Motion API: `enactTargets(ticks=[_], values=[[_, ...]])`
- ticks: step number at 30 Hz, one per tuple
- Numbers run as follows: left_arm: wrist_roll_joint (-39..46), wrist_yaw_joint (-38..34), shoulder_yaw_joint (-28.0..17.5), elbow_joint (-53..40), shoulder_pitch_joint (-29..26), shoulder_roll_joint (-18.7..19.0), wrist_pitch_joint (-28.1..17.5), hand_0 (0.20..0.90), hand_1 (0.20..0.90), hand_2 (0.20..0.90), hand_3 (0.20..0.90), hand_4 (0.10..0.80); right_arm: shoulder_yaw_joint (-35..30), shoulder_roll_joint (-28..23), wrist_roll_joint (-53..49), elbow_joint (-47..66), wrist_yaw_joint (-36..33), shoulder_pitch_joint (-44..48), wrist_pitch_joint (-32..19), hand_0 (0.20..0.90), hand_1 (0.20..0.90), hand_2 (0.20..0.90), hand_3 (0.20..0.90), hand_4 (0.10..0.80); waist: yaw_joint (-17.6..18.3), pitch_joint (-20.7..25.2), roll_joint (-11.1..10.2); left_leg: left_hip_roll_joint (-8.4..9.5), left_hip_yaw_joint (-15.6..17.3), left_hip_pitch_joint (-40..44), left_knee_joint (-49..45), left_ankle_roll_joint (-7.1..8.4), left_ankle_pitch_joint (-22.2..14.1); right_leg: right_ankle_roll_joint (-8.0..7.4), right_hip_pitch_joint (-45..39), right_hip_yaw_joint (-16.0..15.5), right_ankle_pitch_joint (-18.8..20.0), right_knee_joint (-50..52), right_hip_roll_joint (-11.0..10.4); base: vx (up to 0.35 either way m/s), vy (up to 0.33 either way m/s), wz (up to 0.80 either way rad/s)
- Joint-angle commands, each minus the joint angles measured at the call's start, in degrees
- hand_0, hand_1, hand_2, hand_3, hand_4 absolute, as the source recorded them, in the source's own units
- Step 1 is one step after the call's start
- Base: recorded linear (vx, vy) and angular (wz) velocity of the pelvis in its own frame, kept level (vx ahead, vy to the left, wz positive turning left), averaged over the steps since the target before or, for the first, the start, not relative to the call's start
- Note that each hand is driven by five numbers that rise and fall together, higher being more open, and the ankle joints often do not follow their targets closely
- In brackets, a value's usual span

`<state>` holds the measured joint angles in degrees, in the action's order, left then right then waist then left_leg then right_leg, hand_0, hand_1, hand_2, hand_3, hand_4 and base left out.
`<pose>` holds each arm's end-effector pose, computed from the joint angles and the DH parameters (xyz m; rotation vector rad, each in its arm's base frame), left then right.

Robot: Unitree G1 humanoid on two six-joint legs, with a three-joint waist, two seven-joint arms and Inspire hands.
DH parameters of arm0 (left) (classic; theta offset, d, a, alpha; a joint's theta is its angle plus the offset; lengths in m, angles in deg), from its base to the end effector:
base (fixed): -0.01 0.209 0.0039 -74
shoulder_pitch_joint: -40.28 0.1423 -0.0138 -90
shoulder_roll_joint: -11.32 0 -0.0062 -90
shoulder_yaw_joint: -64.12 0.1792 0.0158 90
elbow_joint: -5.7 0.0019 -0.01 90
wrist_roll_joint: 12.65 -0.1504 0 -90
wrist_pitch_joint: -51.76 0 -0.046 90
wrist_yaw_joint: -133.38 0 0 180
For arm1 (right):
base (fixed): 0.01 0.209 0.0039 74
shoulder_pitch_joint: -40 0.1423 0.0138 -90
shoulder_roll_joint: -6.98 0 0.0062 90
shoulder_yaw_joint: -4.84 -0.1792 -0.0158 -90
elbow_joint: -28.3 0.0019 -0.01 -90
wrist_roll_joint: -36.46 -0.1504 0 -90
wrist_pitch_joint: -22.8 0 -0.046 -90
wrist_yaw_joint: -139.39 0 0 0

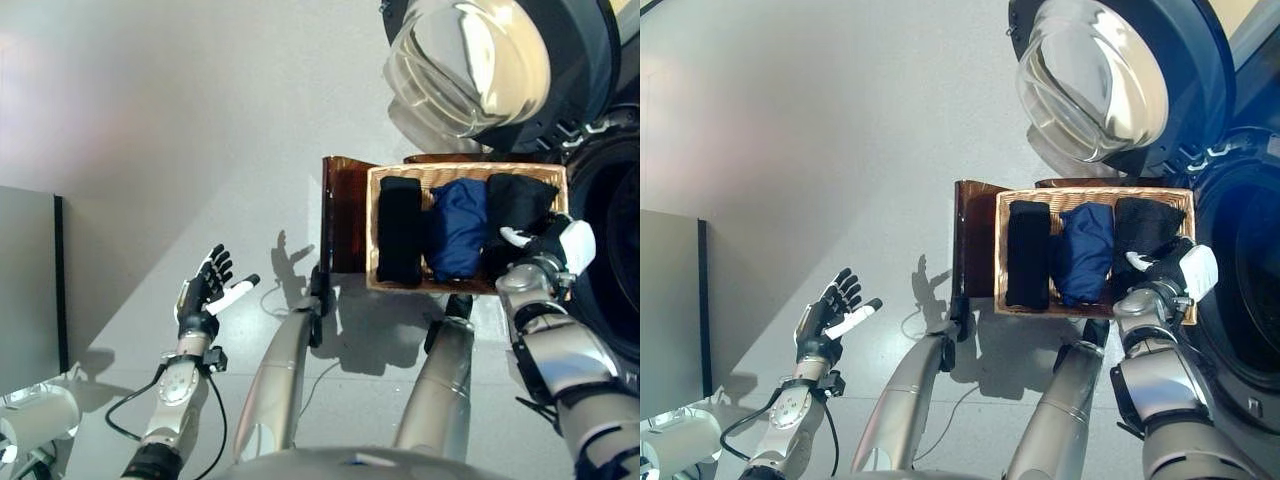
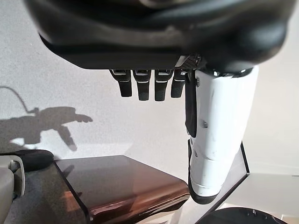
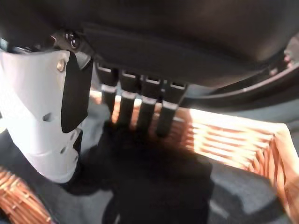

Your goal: Pick up the clothes and place them into the washing machine

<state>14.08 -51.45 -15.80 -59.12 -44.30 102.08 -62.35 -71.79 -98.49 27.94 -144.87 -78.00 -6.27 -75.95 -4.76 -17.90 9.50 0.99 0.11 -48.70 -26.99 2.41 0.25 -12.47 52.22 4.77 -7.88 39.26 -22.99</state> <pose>0.1693 0.2021 -0.0304 -0.1210 0.1459 0.1446 0.2884 -0.3010 0.0398 -0.6378 0.3510 -0.8755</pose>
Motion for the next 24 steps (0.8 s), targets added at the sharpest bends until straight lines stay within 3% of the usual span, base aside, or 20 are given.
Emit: enactTargets(ticks=[1, 20, 21, 22, 24], values=[[1.04, -0.76, -4.27, -4.41, 2.85, 3.92, -4.14, 0.9, 0.9, 0.9, 0.9, 0.8, 1.14, 0.1, -1.34, 1.04, 1.24, -1.14, -1.79, 0.2, 0.2, 0.2, 0.2, 0.3, -0.82, 3.21, 1.09, -0.96, -0.4, -0.72, -6.13, 1.65, -6.02, 4.1, 2.37, 1.47, 7.55, -1.48, 1.16, 0.0, 0.0, 0.0], [0.62, -0.71, -4.68, -3.72, 2.44, 4.08, -4.15, 0.9, 0.9, 0.9, 0.9, 0.8, 0.65, -0.34, -0.8, 1.97, 1.26, -2.79, -1.99, 0.2, 0.2, 0.2, 0.2, 0.3, -0.65, 3.75, 0.55, -1.1, 0.51, -0.94, -6.97, 0.98, -6.76, 3.77, 3.05, 2.38, 7.96, -1.62, 1.08, -0.001, 0.003, 0.0], [0.61, -0.72, -4.68, -3.73, 2.45, 4.08, -4.14, 0.9, 0.9, 0.9, 0.9, 0.8, 0.65, -0.34, -0.8, 1.97, 1.27, -2.79, -1.99, 0.807, 0.807, 0.807, 0.807, 0.733, -0.64, 3.76, 0.55, -1.09, 0.51, -0.95, -6.98, 0.98, -6.77, 3.76, 3.08, 2.39, 7.95, -1.61, 1.07, 0.0, 0.0, 0.0], [0.49, -0.7, -4.72, -3.96, 2.44, 4.04, -3.99, 0.9, 0.9, 0.9, 0.9, 0.8, 0.73, -0.27, -0.77, 1.9, 1.54, -2.87, -1.86, 0.9, 0.9, 0.9, 0.9, 0.8, -0.71, 3.82, 0.44, -1.07, 0.52, -1.01, -7.29, 0.96, -6.92, 3.75, 3.07, 2.51, 7.76, -1.44, 1.04, 0.0, 0.0, 0.0], [0.39, -0.73, -4.88, -3.94, 2.34, 4.04, -3.98, 0.9, 0.9, 0.9, 0.9, 0.8, 1.1, -0.16, -0.5, 1.6, 1.88, -2.82, -1.73, 0.9, 0.9, 0.9, 0.9, 0.8, -0.81, 3.96, 0.35, -1.13, 0.51, -1.15, -7.63, 1.0, -7.04, 3.75, 2.99, 2.54, 7.67, -1.29, 0.94, 0.0, 0.0, 0.0]])
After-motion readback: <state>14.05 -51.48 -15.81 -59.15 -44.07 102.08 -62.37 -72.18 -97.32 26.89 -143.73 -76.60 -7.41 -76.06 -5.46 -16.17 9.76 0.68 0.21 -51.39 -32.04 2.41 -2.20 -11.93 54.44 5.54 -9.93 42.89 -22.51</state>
